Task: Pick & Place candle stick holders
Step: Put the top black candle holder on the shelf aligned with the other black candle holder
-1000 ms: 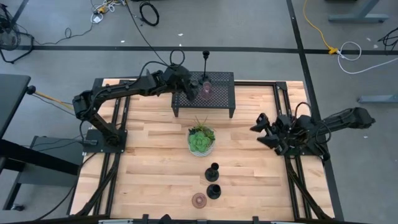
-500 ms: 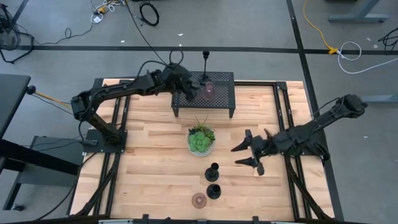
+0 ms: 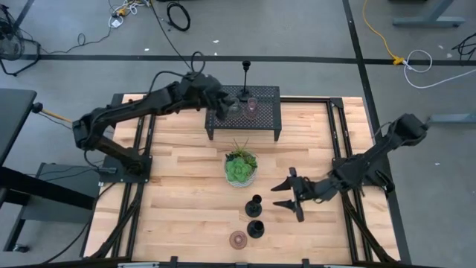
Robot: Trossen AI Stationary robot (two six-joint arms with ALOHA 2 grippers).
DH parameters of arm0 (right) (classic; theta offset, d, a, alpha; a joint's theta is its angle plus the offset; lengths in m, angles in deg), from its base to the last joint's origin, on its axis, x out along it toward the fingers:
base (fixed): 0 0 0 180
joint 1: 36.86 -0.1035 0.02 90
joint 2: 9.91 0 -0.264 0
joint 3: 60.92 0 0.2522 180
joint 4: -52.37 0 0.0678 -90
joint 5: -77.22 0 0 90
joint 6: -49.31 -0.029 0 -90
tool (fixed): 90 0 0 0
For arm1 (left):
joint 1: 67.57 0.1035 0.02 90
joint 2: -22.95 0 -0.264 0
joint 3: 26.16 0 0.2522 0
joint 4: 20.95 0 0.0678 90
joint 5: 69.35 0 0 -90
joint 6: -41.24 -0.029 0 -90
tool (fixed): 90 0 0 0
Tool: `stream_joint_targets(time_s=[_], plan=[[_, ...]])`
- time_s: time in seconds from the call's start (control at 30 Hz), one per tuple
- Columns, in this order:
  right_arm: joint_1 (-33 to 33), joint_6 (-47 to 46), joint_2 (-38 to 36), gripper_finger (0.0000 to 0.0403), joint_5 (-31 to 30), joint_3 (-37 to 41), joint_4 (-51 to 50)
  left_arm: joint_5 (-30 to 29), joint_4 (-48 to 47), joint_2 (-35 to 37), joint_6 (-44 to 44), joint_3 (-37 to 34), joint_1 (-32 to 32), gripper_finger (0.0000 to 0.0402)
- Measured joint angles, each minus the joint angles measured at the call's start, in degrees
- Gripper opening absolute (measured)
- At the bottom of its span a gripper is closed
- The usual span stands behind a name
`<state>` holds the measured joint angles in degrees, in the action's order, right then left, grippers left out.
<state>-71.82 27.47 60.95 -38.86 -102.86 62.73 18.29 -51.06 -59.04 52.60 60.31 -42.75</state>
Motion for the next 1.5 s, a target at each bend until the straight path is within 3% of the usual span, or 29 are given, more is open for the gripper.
stream_joint_targets(time_s=[0.27,0.53,0.8,1.0,1.27,1.5], plan=[[0.00,3.79,13.42,0.0236,-1.21,0.00,16.10,0.14,-0.97,2.98,-0.02,0.02,-4.43,0.0206],[0.04,3.43,19.34,0.0236,-6.26,0.00,23.94,0.12,-7.04,3.93,-0.43,0.02,-10.63,0.0206],[-0.10,5.17,23.44,0.0236,-4.07,-5.45,23.62,0.12,-9.81,4.23,-0.63,0.02,-15.28,0.0206],[-0.11,7.34,26.04,0.0236,-3.67,-11.25,16.04,-0.20,-10.21,4.21,-0.54,0.02,-16.14,0.0206],[-0.09,7.78,26.42,0.0234,-5.99,-12.15,14.95,-0.38,-10.19,4.21,-0.13,0.02,-16.13,0.0206],[-0.07,7.78,26.42,0.0175,-5.99,-12.15,14.58,-0.38,-10.19,4.17,-0.15,0.02,-16.13,0.0206]])
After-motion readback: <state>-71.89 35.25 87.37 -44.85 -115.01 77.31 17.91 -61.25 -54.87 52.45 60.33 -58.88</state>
